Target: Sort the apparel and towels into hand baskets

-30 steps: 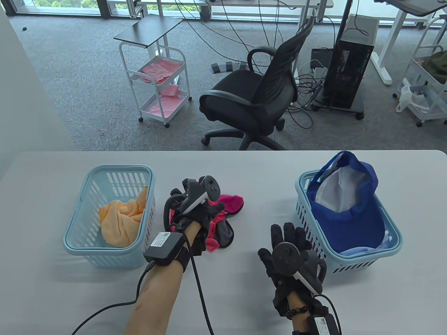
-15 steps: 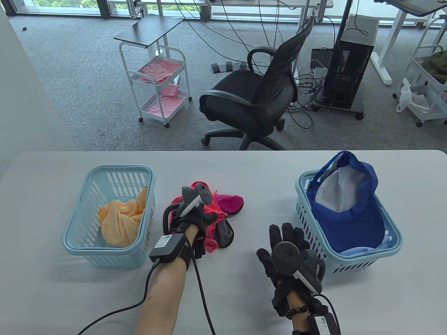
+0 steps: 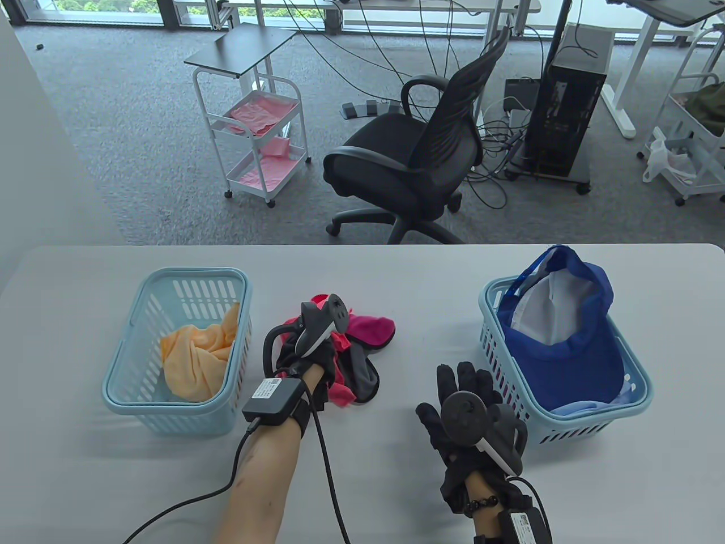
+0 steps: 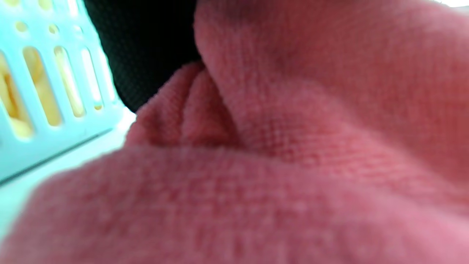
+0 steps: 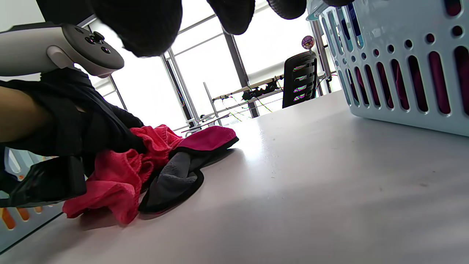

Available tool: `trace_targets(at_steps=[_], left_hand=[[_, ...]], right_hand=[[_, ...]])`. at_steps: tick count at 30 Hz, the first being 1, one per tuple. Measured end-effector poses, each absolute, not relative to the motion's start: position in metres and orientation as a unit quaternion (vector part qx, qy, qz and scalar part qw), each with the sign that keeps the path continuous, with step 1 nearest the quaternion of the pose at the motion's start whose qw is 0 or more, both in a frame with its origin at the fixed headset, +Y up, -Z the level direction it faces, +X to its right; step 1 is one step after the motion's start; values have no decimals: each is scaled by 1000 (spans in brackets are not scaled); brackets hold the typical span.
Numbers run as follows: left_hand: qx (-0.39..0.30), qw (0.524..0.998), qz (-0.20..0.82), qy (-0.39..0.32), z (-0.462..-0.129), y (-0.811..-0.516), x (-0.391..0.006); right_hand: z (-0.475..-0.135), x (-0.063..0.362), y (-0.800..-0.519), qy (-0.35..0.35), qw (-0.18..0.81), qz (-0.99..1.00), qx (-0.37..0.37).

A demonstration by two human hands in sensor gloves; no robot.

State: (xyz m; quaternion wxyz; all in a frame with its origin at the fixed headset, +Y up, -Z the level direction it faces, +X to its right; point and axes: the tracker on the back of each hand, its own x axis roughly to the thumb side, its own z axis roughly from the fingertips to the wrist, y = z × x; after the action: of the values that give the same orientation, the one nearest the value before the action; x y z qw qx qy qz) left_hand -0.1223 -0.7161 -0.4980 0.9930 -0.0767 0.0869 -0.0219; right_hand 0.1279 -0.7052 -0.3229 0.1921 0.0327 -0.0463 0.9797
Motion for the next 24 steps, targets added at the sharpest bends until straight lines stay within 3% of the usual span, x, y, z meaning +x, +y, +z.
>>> trace_targets(at_steps=[13, 24], left_hand=[[-10, 997, 0, 77, -479, -646, -125], [81, 996, 4, 43, -441, -548, -129]], right_hand=[[-323, 130, -705, -47, 200, 978, 32], [-323, 125, -707, -40, 178, 983, 37]])
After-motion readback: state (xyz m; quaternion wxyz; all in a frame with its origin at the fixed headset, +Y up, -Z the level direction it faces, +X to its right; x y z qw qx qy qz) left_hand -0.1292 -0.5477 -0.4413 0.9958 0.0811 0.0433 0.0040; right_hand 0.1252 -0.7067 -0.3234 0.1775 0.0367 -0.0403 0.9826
